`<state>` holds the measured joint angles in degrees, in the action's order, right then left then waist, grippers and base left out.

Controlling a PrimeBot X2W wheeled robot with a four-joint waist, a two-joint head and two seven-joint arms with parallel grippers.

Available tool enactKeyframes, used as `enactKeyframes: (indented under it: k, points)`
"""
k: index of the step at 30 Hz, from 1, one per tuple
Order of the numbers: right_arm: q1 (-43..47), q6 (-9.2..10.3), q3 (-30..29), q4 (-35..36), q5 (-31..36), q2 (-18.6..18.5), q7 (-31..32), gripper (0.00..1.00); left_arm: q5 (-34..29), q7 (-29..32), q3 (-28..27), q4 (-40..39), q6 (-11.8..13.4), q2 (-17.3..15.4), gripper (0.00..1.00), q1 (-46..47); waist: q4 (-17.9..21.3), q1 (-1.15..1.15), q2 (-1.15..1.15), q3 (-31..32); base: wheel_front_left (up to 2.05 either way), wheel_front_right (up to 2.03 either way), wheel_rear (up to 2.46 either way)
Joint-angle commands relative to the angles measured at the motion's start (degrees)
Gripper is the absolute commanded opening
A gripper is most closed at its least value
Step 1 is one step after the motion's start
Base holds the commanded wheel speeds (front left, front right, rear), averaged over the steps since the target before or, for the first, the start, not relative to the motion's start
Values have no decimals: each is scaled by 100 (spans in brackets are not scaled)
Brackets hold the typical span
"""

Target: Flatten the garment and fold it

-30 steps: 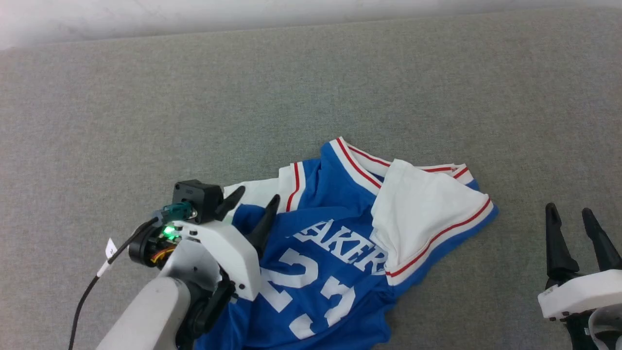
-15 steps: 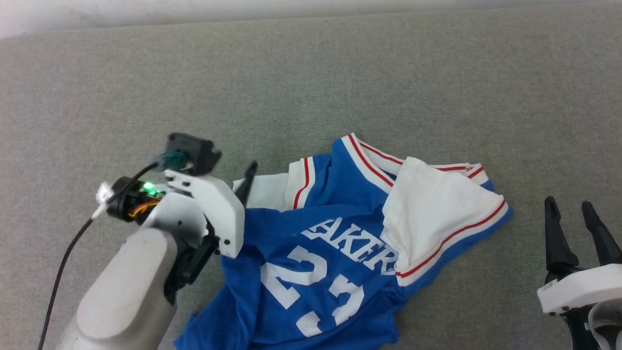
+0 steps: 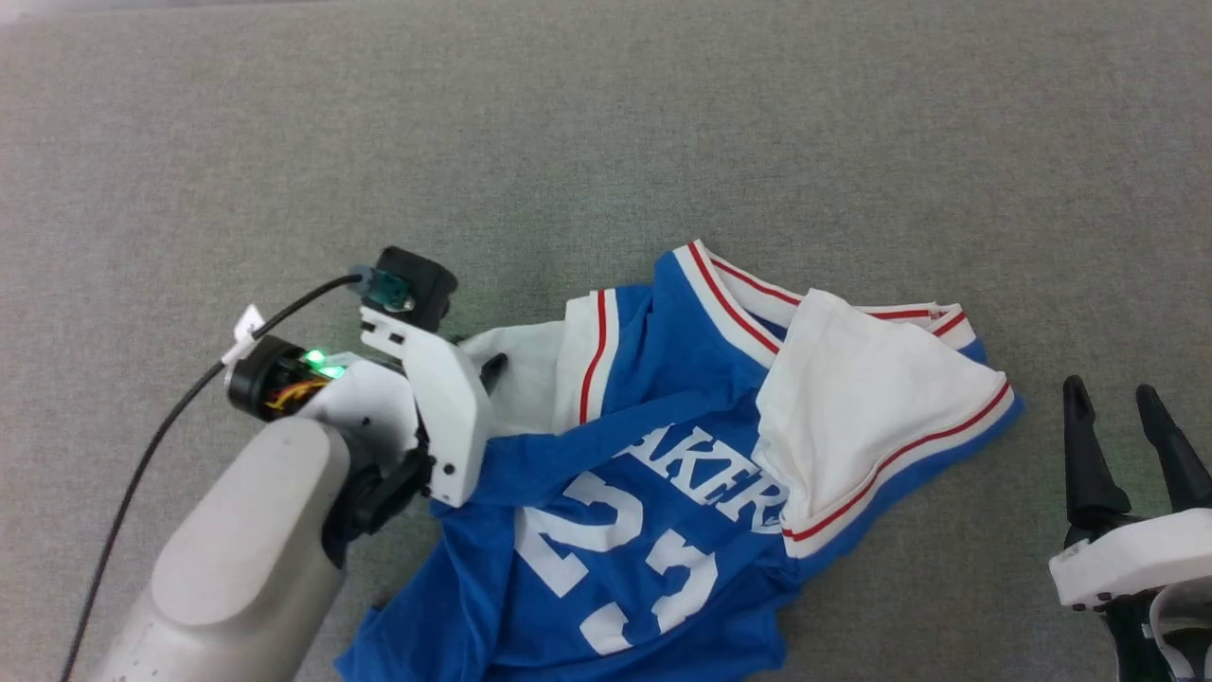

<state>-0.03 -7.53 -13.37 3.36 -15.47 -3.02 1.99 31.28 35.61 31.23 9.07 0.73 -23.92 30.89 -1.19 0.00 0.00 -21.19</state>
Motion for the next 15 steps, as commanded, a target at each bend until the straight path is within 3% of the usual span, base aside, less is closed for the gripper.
enactKeyframes:
  k: [1, 7, 15]
  points:
    - [-111, 4, -17, 20, 51, 14, 9, 100, 127, 10, 160, 178, -122, 138, 0, -222, -23, 0, 0, 40, 0, 0, 0]
    - [-87, 4, -13, 0, 73, 14, 20, 100, 179, -741, -250, -52, 111, 215, 0, -240, -98, 0, 0, 195, 0, 0, 0]
    - [12, 4, 51, -66, 43, 14, 16, 100, 357, -1768, -1538, -515, 1009, -77, 0, -669, -95, 0, 0, 409, 0, 0, 0]
